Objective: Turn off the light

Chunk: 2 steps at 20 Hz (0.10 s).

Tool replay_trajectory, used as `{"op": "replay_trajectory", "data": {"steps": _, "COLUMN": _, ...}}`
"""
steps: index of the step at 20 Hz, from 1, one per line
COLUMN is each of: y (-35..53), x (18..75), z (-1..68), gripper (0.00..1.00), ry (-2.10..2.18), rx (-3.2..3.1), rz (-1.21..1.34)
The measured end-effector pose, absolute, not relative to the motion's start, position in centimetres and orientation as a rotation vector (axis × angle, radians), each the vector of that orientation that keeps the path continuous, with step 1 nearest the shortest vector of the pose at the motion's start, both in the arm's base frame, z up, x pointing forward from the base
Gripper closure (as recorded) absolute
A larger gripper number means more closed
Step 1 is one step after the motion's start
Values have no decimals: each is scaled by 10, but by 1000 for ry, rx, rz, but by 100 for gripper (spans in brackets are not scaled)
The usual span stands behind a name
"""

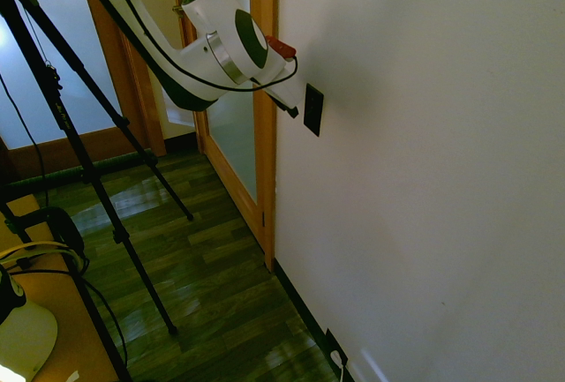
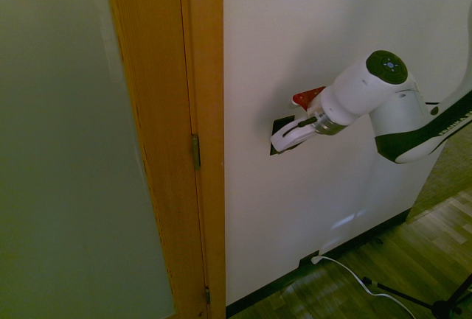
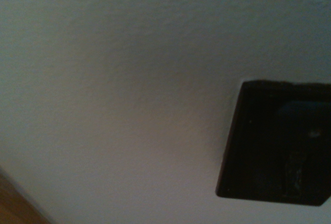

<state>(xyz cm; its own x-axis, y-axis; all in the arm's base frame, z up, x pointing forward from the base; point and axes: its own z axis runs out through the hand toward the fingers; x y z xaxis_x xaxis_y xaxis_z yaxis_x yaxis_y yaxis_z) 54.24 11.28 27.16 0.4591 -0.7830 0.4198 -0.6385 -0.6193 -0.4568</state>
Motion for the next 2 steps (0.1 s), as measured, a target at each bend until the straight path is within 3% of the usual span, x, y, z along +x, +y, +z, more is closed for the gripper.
{"op": "replay_trajectory", "data": {"steps": 2, "y": 118, "x": 530, "z": 272, "gripper": 0, "ry": 1224, "rx": -2438, "rz": -906}}
